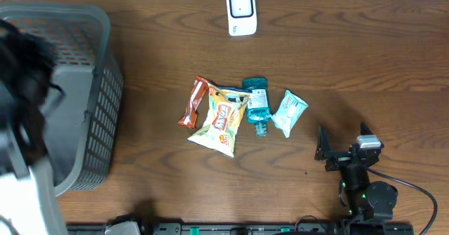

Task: Scan the item barcode
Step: 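Carry the tissue pack out and drop it beside the snack bag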

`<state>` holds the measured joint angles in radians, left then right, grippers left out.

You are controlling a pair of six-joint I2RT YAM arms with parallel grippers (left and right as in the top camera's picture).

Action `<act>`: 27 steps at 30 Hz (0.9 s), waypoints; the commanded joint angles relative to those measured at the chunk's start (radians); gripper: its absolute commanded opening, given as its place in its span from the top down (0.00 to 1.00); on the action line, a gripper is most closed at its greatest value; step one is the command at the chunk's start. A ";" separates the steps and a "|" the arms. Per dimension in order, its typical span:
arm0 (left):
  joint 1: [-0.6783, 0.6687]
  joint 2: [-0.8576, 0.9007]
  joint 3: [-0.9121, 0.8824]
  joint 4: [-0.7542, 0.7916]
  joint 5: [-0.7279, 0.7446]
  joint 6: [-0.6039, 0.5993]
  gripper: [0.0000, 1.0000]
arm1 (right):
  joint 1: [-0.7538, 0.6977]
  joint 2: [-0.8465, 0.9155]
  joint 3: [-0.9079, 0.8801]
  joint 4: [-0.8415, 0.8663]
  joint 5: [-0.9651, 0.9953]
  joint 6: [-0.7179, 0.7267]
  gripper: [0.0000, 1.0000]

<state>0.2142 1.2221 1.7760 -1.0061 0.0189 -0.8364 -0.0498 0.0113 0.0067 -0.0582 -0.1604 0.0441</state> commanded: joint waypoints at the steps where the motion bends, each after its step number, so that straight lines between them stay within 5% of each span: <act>1: -0.203 -0.031 -0.008 -0.016 -0.002 0.174 0.93 | 0.006 -0.005 -0.001 -0.004 0.001 -0.008 0.01; 8: -0.728 0.014 -0.145 -0.060 -0.067 0.258 0.93 | 0.006 -0.005 -0.001 -0.004 0.001 -0.008 0.01; 12: -0.911 0.094 -0.290 -0.058 -0.206 0.146 0.93 | 0.006 -0.005 -0.001 -0.003 0.001 -0.008 0.01; 19: -1.027 0.283 -0.467 0.047 -0.289 -0.077 0.92 | 0.006 -0.005 -0.001 -0.003 0.001 -0.008 0.01; 27: -1.064 0.519 -0.495 0.182 -0.174 -0.093 0.93 | 0.006 -0.005 -0.001 -0.004 0.001 -0.008 0.01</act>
<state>-0.8406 1.6775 1.2865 -0.8352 -0.2035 -0.8982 -0.0498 0.0113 0.0067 -0.0582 -0.1604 0.0441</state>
